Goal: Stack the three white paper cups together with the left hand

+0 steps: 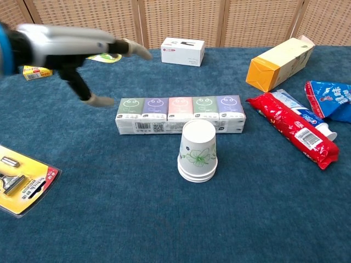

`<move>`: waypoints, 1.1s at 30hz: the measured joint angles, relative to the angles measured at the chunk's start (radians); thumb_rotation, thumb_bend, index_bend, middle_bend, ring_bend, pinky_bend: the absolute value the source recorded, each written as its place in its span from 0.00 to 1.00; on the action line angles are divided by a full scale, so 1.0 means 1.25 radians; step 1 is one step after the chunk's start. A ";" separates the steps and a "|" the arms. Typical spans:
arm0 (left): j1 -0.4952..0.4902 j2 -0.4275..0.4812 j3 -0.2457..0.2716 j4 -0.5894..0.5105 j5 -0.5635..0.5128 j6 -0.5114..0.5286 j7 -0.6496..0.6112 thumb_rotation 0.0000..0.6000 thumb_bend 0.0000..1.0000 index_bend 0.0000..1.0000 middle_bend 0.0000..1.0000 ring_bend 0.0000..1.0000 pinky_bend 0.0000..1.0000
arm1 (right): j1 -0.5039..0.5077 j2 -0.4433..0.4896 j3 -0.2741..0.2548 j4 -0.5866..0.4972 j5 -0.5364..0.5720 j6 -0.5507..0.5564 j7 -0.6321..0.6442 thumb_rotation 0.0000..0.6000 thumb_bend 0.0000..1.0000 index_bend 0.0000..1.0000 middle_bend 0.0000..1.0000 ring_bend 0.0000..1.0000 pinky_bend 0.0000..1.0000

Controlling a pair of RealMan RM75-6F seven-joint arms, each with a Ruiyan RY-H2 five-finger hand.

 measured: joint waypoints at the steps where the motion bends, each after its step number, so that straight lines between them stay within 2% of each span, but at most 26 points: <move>1: 0.017 0.009 0.004 -0.008 0.013 0.016 -0.005 1.00 0.40 0.01 0.00 0.00 0.09 | 0.003 -0.001 0.001 0.001 0.000 -0.003 -0.001 1.00 0.28 0.00 0.08 0.00 0.31; 8: 0.161 0.073 0.042 -0.054 0.118 0.144 -0.039 1.00 0.40 0.01 0.00 0.00 0.09 | 0.023 -0.014 0.011 0.015 0.001 -0.013 -0.018 1.00 0.28 0.00 0.08 0.00 0.31; 20: 0.409 0.130 0.094 -0.056 0.303 0.345 -0.123 1.00 0.40 0.01 0.00 0.00 0.09 | 0.036 -0.054 0.019 0.041 -0.008 0.013 -0.082 1.00 0.28 0.00 0.05 0.00 0.31; 26: 0.490 0.150 0.095 -0.048 0.369 0.395 -0.155 1.00 0.40 0.01 0.00 0.00 0.09 | 0.033 -0.062 0.013 0.048 -0.018 0.023 -0.076 1.00 0.28 0.00 0.05 0.00 0.31; 33: 0.527 0.151 0.063 -0.033 0.385 0.380 -0.156 1.00 0.39 0.01 0.00 0.00 0.09 | 0.032 -0.062 0.011 0.046 -0.018 0.024 -0.075 1.00 0.28 0.00 0.05 0.00 0.31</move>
